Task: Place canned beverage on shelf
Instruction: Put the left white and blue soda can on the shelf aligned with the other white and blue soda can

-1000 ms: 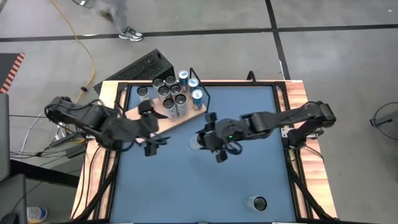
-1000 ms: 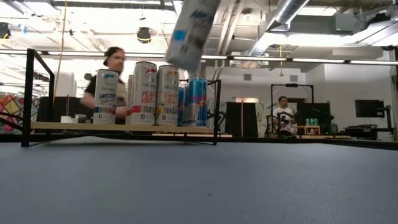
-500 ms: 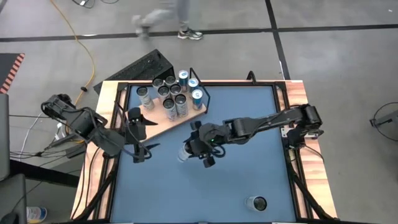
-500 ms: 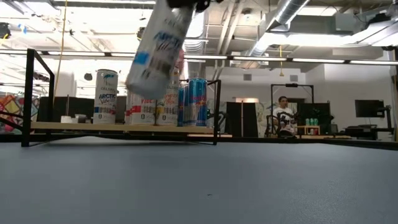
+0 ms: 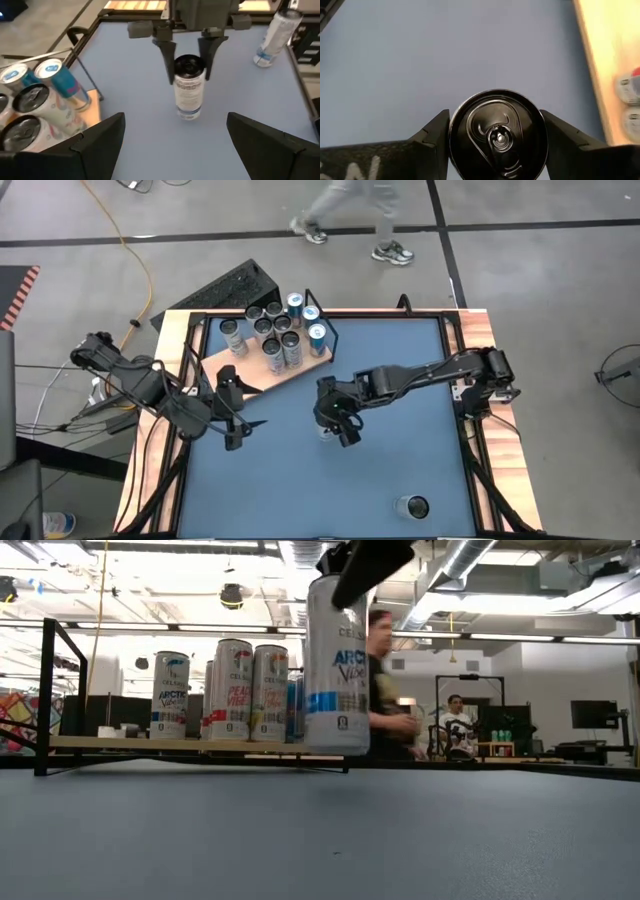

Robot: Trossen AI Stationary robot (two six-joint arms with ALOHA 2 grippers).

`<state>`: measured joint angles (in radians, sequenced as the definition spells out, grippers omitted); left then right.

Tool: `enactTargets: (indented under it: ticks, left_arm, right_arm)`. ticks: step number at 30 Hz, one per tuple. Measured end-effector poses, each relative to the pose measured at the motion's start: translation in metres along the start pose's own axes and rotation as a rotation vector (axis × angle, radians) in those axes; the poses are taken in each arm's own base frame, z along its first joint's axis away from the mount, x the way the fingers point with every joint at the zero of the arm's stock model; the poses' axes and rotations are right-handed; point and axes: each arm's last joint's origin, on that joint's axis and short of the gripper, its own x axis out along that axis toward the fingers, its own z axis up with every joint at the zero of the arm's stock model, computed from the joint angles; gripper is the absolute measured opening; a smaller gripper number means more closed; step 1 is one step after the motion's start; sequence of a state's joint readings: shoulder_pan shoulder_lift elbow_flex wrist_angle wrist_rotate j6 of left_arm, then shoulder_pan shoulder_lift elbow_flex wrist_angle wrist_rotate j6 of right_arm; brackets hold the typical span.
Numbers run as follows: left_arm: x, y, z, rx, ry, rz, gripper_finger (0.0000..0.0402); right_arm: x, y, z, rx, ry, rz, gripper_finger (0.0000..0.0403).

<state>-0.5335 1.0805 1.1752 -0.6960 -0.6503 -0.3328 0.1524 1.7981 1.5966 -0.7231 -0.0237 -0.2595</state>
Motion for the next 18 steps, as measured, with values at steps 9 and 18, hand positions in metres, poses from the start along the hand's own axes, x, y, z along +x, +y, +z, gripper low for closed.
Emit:
enactTargets:
  ticks: [9,18]
  left_arm:
    - [0.008,-0.004,-0.007,-0.054,-0.018,-0.005,0.0336]
    - [0.018,-0.007,-0.020,-0.045,-0.018,-0.005,0.0336]
  right_arm:
    - [0.006,-0.003,-0.001,0.012,0.025,-0.036,0.0221]
    - [0.008,0.000,0.001,0.015,0.028,-0.094,0.0227]
